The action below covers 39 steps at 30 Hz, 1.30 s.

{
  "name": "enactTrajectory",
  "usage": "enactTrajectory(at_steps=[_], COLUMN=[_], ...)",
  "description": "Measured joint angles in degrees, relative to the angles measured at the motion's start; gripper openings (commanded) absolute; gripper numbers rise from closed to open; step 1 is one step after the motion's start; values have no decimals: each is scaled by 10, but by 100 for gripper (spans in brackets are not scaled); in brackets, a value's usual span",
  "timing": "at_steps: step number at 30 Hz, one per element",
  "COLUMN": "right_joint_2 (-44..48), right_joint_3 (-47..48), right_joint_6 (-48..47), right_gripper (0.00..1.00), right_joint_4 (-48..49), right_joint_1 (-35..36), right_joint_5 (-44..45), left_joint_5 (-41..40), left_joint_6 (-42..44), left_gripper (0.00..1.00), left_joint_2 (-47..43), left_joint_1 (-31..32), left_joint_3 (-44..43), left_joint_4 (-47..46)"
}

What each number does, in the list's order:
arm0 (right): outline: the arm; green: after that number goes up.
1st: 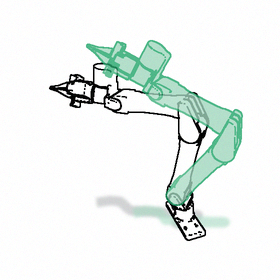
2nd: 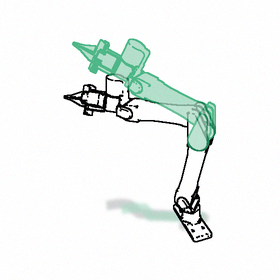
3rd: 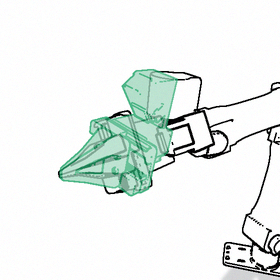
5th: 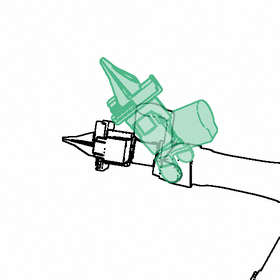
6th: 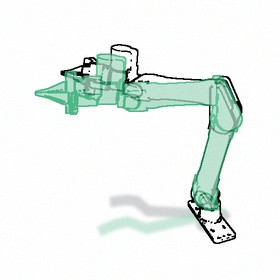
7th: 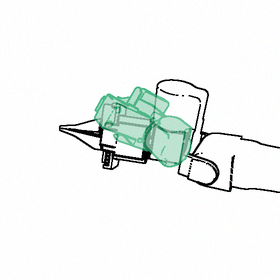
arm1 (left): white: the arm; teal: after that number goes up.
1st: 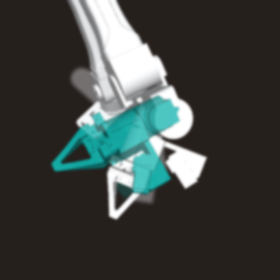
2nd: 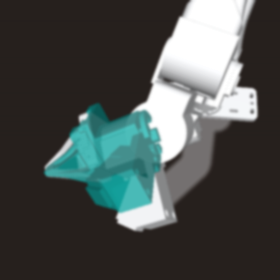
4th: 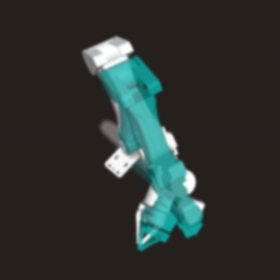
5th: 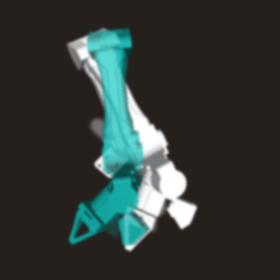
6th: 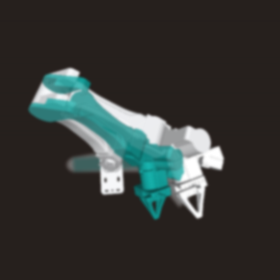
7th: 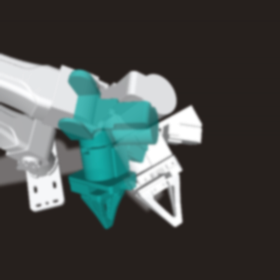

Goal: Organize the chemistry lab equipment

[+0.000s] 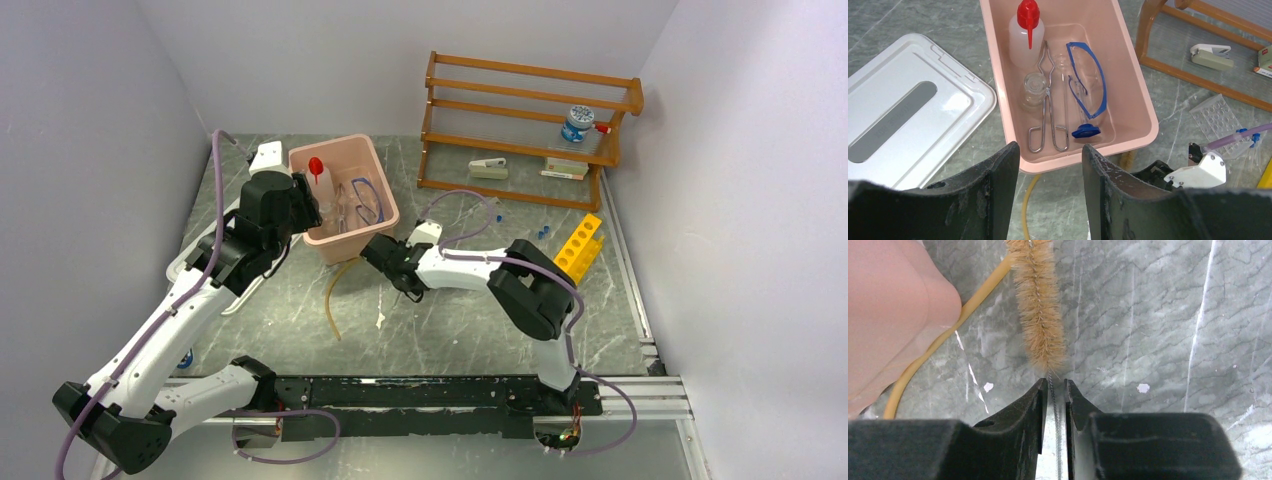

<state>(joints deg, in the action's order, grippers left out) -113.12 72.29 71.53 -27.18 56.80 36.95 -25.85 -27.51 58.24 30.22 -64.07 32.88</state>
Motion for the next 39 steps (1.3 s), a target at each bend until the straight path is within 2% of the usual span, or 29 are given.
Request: enactTrajectory(at_steps=[2,6,11,12,14,15,19,21,26,34,39], right_joint_2=[0,-4,2,9,35,55,174,246,354,391,389], right_joint_3=[1,7,0,-8,-35,-50,-102,-120,-131,-125,-110], right_joint_6=[0,-2,-3,-8,-25,-34,-91,-132,-214,-302,-317], right_gripper=[17,0,0,0,0,0,0,0,0,0,0], right_joint_4=[1,-6,1,3,9,13,62,113,223,329,358], right_joint_1=[-3,-9,-17,-21,-31,-36,-61,-81,-145,-205,-220], right_joint_5=[-3,-7,-15,-16,-18,-19,-28,-51,-145,-323,-409], left_joint_5=[0,1,6,10,24,36,99,143,267,493,563], left_joint_6=[0,-3,-5,-6,-7,-8,-10,-10,-7,-45,-96], left_gripper=[53,54,56,57,76,81,87,87,83,73,58], left_joint_2=[0,0,0,0,0,0,2,7,32,106,138], left_joint_1=[0,0,0,0,0,0,0,0,0,1,1], left_joint_3=[0,0,0,0,1,2,12,17,33,49,64], left_joint_4=[0,0,-1,-2,-9,-15,-48,-71,-140,-300,-394])
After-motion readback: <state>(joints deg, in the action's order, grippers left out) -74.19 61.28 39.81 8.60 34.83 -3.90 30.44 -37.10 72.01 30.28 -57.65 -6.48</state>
